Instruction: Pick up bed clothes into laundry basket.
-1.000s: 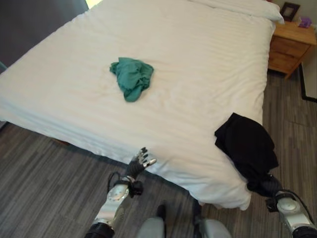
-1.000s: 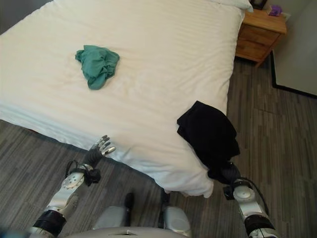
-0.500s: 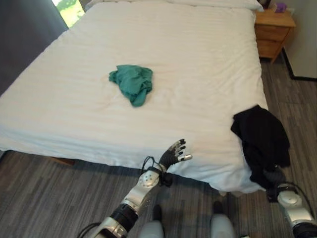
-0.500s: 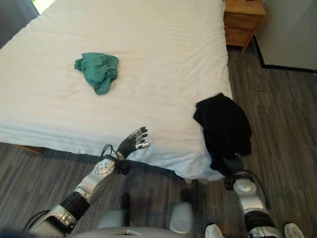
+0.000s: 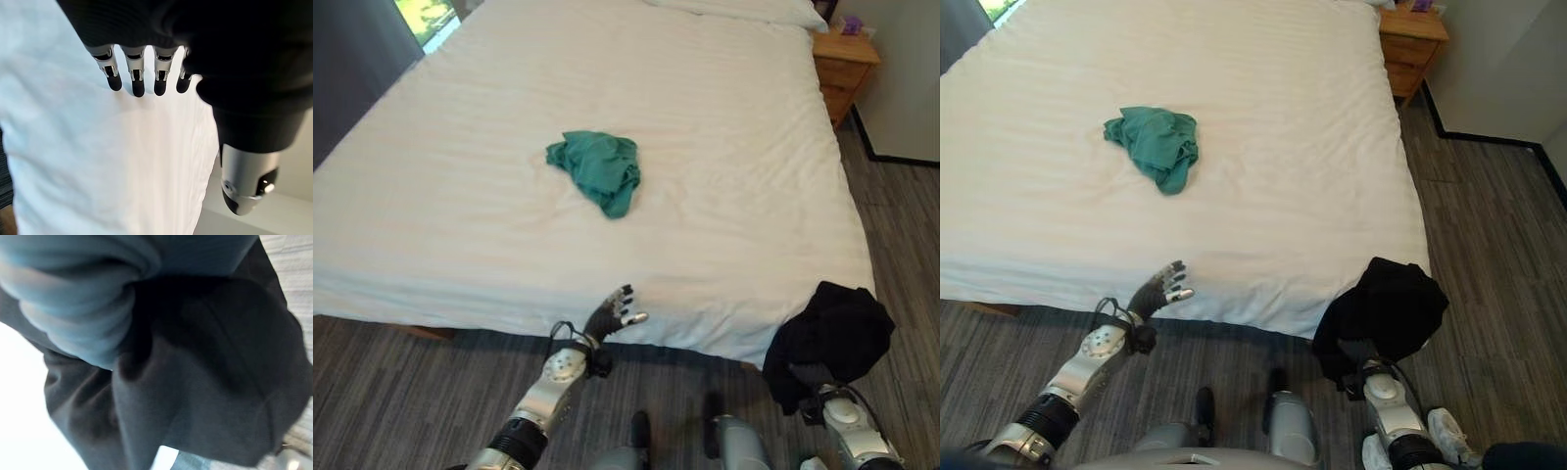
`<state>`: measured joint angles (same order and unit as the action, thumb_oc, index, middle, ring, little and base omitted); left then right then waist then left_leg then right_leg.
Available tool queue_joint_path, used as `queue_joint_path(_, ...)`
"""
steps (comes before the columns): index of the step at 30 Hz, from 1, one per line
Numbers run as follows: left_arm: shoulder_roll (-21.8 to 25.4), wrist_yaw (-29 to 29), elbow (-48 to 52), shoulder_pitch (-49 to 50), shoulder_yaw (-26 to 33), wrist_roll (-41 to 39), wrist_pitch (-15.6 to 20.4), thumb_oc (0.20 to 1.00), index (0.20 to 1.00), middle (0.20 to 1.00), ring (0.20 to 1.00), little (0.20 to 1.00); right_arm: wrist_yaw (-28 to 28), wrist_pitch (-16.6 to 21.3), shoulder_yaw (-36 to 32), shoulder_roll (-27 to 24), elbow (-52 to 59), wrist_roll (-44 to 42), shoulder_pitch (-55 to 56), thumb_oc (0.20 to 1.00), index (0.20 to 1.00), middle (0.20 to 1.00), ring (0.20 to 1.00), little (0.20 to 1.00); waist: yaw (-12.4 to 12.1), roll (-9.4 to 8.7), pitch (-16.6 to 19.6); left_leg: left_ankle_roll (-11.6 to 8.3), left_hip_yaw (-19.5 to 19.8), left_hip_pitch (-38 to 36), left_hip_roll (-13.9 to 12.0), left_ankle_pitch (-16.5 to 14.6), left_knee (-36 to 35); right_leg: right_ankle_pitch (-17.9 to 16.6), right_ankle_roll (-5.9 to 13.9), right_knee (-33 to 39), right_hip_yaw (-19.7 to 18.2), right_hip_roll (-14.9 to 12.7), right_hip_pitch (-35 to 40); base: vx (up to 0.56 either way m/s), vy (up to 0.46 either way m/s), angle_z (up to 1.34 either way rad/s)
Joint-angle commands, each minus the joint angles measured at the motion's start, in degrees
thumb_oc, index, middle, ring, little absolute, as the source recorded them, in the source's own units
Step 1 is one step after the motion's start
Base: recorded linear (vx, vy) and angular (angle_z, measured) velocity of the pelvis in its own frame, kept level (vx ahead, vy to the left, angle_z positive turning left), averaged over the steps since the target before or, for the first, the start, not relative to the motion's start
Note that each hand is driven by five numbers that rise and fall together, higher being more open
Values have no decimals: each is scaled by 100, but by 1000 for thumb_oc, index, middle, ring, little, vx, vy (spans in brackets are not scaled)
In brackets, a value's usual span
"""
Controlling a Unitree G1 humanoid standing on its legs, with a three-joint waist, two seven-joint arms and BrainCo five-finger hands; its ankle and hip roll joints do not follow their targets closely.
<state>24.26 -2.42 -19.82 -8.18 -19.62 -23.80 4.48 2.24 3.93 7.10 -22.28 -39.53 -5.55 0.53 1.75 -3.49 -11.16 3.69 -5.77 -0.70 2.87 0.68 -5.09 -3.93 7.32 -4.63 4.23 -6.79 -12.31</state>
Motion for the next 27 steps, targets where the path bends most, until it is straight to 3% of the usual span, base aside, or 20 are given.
queue_joint_path(1, 110, 111, 491, -621, 304, 259, 351, 1000, 1000, 1000, 1000, 1000, -131, 222, 41, -449, 241, 49, -334, 200, 200, 200, 200, 200, -146, 99, 88, -349, 317, -23, -445, 36, 83, 52, -31, 272, 8, 193, 663, 117, -45, -26)
queue_joint_path(5, 353, 495, 351, -1702, 426, 565, 351, 1000, 1000, 1000, 1000, 1000, -231, 175, -45, -594, 347, -3, -222, 200, 200, 200, 200, 200, -20, 106, 230, -407, 340, -130, -469, 40, 9, 107, -67, 417, 17, 253, 858, 104, -44, -4)
queue_joint_path(8, 451, 949, -487, -2739, 483, 1019, 5, 1000, 1000, 1000, 1000, 1000, -329, 68, -13, -608, 473, -70, -147, 200, 200, 200, 200, 200, 100, 112, 278, -442, 341, -202, -493, -2, 9, 90, -74, 527, 32, 280, 957, 96, -40, 4)
queue_joint_path(11, 592, 1091, -1187, -3599, 394, 833, -107, 1000, 1000, 1000, 1000, 1000, -390, -37, 62, -588, 488, -132, -152, 200, 200, 200, 200, 200, 199, 124, 269, -468, 326, -189, -519, 3, 9, 60, -53, 601, 57, 297, 965, 44, -25, -3)
queue_joint_path(12, 940, 1160, -2219, -4593, 118, 932, -294, 1000, 1000, 1000, 1000, 1000, -484, -107, 240, -602, 575, -141, -139, 200, 200, 200, 200, 200, 326, 140, 283, -499, 265, -152, -553, 16, 9, 7, -27, 676, 24, 320, 930, 0, 0, 0)
queue_joint_path(14, 1087, 1190, -2677, -5027, -53, 993, -290, 1000, 1000, 1000, 1000, 1000, -506, -111, 270, -589, 563, -165, -167, 200, 200, 200, 200, 200, 357, 124, 269, -512, 230, -127, -565, 21, 9, -20, -15, 702, -2, 325, 899, 12, -8, -12)
queue_joint_path(16, 1556, 1436, -4200, -6294, -697, 1653, -375, 1000, 1000, 1000, 1000, 1000, -584, -38, 521, -579, 647, -237, -147, 200, 200, 200, 200, 200, 569, 84, 215, -548, 50, -27, -622, 18, 9, -129, 49, 774, -126, 366, 771, -19, 14, -32)
queue_joint_path(20, 2314, 1603, -5349, -7324, -1555, 2828, -544, 1000, 1000, 1000, 1000, 1000, -626, 132, 597, -639, 751, -362, 51, 200, 200, 200, 200, 200, 879, -134, 182, -589, -293, 266, -705, 60, 9, -407, 139, 887, -441, 463, 348, -34, 32, -57)
queue_joint_path(26, 2840, 1900, -5854, -7395, -1967, 3972, -798, 1000, 1000, 1000, 1000, 1000, -529, 312, 496, -594, 435, -579, 363, 200, 200, 200, 200, 200, 1134, -432, 37, -593, -500, 550, -725, 62, 9, -602, 221, 933, -593, 481, -17, 19, 72, -33)
queue_joint_path(27, 2920, 1885, -6009, -7337, -1961, 4192, -896, 1000, 1000, 1000, 1000, 1000, -524, 358, 554, -586, 420, -618, 373, 200, 200, 200, 200, 200, 1178, -575, -39, -580, -570, 600, -729, 42, 9, -663, 249, 936, -603, 498, -93, 32, 64, -16)
